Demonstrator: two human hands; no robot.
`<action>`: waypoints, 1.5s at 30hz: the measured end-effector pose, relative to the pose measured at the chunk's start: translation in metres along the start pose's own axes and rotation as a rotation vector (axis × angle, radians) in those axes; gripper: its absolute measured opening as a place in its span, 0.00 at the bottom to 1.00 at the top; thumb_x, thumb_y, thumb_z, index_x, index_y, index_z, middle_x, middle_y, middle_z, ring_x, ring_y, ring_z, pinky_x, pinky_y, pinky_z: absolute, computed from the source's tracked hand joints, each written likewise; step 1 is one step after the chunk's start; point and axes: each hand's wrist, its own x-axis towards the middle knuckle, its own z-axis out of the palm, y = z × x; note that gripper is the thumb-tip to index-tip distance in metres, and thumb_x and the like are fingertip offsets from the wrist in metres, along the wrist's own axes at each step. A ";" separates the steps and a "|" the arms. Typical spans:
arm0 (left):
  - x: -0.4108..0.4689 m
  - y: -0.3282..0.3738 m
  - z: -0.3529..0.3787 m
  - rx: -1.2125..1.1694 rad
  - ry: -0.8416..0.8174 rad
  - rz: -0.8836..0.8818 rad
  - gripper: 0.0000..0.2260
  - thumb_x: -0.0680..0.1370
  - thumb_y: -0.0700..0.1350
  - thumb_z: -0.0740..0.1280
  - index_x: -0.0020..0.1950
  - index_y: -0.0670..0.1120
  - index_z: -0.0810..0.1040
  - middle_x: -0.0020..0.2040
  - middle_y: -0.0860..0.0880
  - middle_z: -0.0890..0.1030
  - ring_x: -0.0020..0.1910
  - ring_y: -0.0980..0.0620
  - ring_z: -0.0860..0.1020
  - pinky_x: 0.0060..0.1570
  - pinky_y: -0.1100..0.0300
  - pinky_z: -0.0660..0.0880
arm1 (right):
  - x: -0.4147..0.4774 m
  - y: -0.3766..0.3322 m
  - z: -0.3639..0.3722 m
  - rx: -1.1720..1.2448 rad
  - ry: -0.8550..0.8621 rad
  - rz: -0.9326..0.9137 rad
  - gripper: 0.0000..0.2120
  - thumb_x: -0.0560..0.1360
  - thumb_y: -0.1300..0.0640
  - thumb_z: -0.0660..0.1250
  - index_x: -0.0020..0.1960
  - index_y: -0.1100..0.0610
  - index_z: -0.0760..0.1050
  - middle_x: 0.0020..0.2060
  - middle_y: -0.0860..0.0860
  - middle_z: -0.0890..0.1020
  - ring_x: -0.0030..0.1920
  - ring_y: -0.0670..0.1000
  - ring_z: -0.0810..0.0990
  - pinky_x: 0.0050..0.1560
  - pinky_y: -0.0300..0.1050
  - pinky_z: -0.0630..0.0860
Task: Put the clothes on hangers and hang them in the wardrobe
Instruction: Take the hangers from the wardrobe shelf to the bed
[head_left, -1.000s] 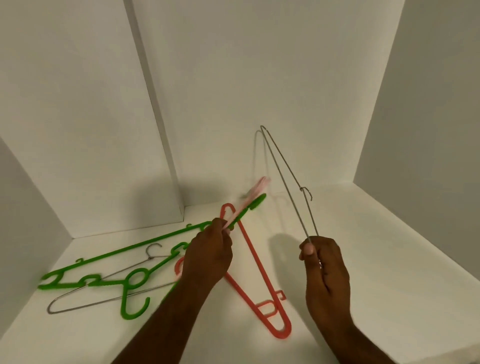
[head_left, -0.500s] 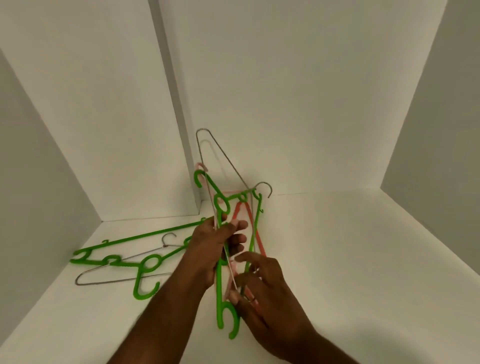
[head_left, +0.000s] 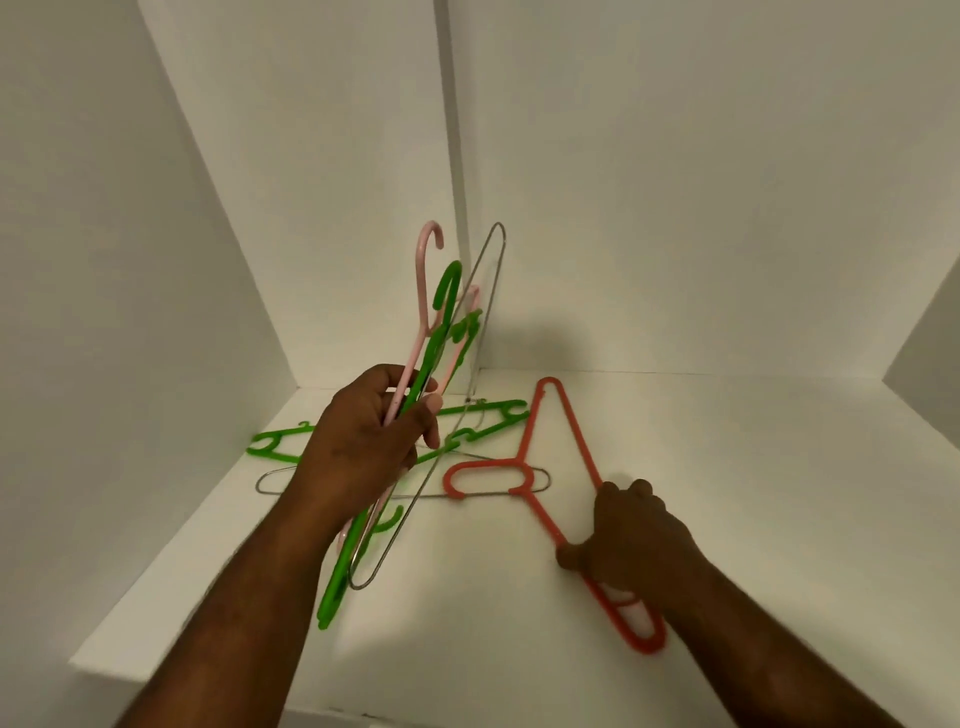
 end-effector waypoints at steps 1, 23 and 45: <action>-0.001 -0.001 -0.004 0.010 0.006 0.005 0.04 0.82 0.48 0.67 0.56 0.51 0.78 0.37 0.48 0.84 0.24 0.58 0.74 0.26 0.67 0.71 | 0.002 -0.001 -0.005 -0.023 -0.028 0.009 0.40 0.71 0.32 0.71 0.71 0.57 0.66 0.63 0.55 0.68 0.61 0.54 0.72 0.56 0.46 0.74; -0.049 -0.041 -0.099 -0.312 0.249 -0.100 0.09 0.81 0.49 0.67 0.50 0.44 0.79 0.28 0.49 0.69 0.22 0.51 0.65 0.24 0.60 0.67 | 0.025 -0.048 -0.051 0.127 -0.136 -0.482 0.35 0.72 0.48 0.77 0.71 0.37 0.60 0.56 0.37 0.71 0.53 0.44 0.74 0.49 0.36 0.72; -0.082 -0.065 -0.107 -0.243 0.336 -0.172 0.09 0.81 0.50 0.66 0.52 0.46 0.80 0.30 0.48 0.74 0.22 0.53 0.70 0.26 0.59 0.73 | 0.107 -0.167 -0.019 -0.448 -0.160 -0.558 0.35 0.78 0.35 0.65 0.74 0.58 0.69 0.68 0.57 0.73 0.66 0.58 0.74 0.66 0.52 0.74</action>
